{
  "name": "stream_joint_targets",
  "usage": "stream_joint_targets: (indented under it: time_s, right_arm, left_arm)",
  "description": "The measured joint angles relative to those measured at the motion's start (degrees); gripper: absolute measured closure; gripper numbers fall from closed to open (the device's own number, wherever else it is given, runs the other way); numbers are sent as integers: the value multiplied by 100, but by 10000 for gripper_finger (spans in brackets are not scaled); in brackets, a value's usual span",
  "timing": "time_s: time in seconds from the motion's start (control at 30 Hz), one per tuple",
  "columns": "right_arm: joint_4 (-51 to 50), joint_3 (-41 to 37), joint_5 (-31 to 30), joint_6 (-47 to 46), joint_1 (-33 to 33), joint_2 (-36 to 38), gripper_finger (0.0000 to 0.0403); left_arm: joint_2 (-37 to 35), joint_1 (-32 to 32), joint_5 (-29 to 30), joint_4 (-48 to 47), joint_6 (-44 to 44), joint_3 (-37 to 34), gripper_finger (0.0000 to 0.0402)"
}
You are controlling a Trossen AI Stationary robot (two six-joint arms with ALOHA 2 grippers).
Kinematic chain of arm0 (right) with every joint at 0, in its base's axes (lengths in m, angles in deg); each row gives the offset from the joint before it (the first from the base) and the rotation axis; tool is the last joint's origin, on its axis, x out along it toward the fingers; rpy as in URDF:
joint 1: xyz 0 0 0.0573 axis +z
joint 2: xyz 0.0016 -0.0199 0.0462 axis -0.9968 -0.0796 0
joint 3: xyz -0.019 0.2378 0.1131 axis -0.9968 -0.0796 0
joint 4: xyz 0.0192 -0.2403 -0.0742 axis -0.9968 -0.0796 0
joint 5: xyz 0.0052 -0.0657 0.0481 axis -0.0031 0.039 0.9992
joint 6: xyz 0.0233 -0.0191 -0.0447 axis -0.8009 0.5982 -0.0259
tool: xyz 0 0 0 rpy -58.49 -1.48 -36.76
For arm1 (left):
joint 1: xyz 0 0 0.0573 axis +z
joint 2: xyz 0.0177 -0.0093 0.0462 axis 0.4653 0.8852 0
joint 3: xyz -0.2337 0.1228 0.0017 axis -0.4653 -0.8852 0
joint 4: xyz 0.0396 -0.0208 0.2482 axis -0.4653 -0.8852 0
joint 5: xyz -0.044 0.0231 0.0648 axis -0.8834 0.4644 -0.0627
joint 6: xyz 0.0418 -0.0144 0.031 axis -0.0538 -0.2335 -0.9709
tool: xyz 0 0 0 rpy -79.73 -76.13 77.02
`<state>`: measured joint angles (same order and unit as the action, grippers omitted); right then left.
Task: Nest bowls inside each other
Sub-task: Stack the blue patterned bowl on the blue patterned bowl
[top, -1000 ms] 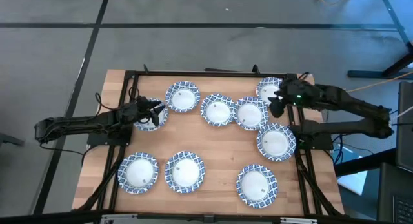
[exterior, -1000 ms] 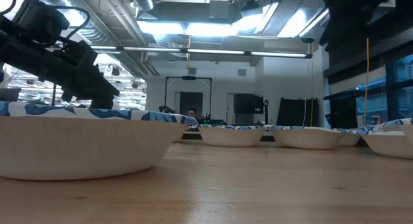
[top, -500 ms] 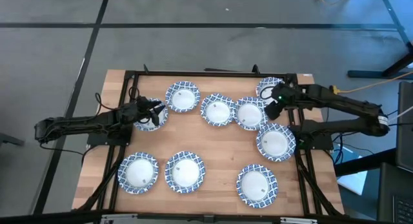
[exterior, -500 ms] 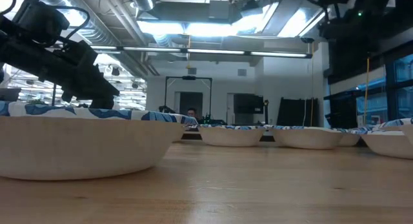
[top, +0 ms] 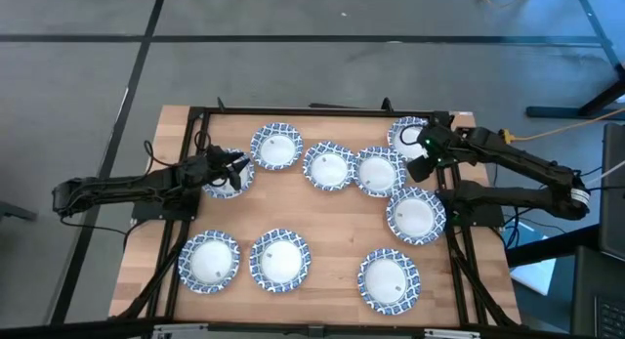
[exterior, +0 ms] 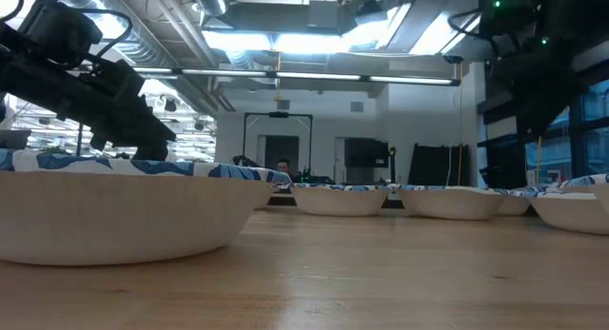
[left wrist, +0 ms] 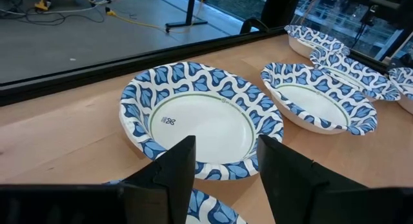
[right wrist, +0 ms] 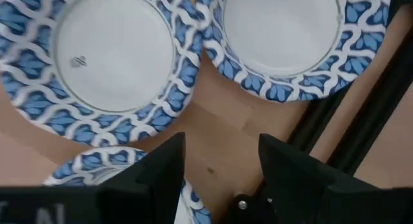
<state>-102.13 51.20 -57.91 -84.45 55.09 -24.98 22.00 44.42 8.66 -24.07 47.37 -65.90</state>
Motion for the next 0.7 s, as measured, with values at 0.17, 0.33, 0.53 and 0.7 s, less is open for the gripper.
stream_joint_targets:
  time_s: [0.17,0.33,0.53,0.7]
  right_arm:
    - [102,-323,0,102,-83,-54,205]
    - [260,-613,347,94,-79,-242,205]
    - [368,-761,577,140,-77,-505,205]
    - [375,-761,1246,450,-73,-584,205]
  left_arm:
    - [0,0,0,0,3,-1,242]
    - [0,0,0,0,4,0,242]
    - [0,0,0,0,4,-1,242]
    - [0,0,0,0,3,-2,242]
